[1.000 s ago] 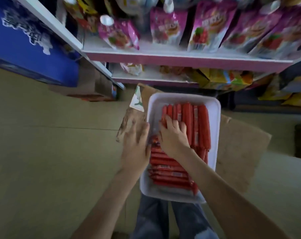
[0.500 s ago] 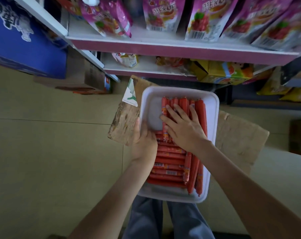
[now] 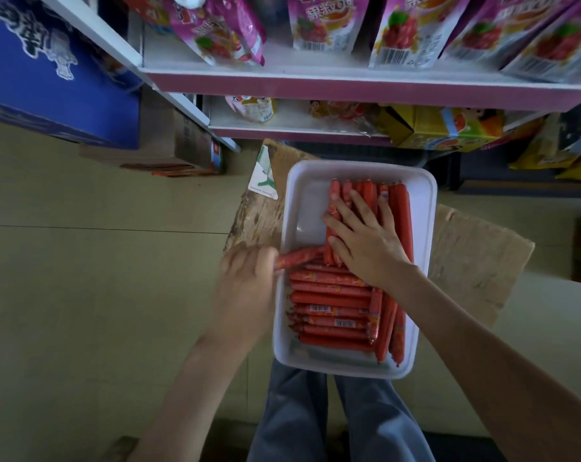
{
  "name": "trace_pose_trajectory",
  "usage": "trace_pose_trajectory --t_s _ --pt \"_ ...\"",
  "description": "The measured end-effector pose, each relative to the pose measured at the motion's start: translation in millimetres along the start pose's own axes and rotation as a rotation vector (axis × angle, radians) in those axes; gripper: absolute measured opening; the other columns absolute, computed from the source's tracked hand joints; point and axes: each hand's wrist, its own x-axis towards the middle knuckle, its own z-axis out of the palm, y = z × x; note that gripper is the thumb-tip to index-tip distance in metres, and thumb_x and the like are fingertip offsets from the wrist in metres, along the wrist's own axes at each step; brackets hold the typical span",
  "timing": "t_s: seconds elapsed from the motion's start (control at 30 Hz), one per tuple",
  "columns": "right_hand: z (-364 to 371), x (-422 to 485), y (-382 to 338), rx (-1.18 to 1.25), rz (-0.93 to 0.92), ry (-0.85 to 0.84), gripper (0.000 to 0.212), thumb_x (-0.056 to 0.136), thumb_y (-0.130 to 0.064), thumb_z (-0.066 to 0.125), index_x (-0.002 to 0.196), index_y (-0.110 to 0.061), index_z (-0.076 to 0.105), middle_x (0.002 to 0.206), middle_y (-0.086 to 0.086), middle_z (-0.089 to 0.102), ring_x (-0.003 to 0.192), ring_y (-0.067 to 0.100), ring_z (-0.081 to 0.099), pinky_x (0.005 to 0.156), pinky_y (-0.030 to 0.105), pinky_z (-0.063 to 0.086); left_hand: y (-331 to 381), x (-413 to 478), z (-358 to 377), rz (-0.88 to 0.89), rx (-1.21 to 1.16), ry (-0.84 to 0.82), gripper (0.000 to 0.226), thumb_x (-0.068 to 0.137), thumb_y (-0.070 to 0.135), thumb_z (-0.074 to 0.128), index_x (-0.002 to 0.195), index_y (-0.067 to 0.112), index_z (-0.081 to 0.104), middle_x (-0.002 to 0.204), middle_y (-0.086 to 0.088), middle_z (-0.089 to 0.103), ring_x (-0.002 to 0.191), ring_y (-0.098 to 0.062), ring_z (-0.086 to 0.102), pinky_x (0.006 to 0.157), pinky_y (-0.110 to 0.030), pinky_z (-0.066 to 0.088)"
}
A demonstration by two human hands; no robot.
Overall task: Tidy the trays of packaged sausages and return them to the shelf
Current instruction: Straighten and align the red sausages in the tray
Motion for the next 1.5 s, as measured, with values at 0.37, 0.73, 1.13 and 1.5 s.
trace_pose_trajectory --t_s 0.37,0.73,1.13,1.5 --pt "-25 13 -22 -0.043 0.043 -0.150 0.051 0.102 -0.040 0.025 0.150 -0.027 0.021 0.161 0.002 0.007 0.147 0.024 -0.010 0.115 0.053 -0.012 -9 15 -56 -0.598 -1.055 0.386 0.023 0.093 0.002 0.053 0.099 0.023 0.058 0.088 0.010 0.067 0.084 -0.010 0.063 0.083 -0.026 0.053" --pt "-274 -107 -59 1.110 0.168 0.151 0.031 0.084 0.000 0.067 0.094 -0.029 0.065 0.094 -0.004 0.068 0.085 -0.002 0.064 0.079 0.015 0.050 88 25 -182 -0.638 -1.428 0.278 0.004 0.095 0.008 0.053 0.092 0.011 0.054 0.082 -0.006 0.065 0.074 -0.015 0.067 0.075 -0.027 0.057" --pt "-444 -225 -124 1.136 -0.001 0.932 0.028 0.085 0.006 0.062 0.087 -0.021 0.066 0.074 -0.017 0.069 0.072 -0.002 0.063 0.069 0.012 0.048 204 26 -315 -0.595 -1.758 0.013 0.027 0.099 0.023 0.047 0.085 0.001 0.055 0.056 -0.006 0.068 0.051 -0.012 0.067 0.049 -0.023 0.055" --pt "-493 -249 -124 1.060 -0.163 1.181 0.015 0.091 0.006 0.055 0.083 -0.006 0.059 0.072 -0.011 0.064 0.072 0.004 0.060 0.070 0.016 0.047 272 -16 -374 0.492 -0.608 0.269 0.032 0.093 0.032 0.056 0.125 0.029 0.056 0.119 0.011 0.063 0.107 -0.003 0.057 0.088 -0.014 0.043"
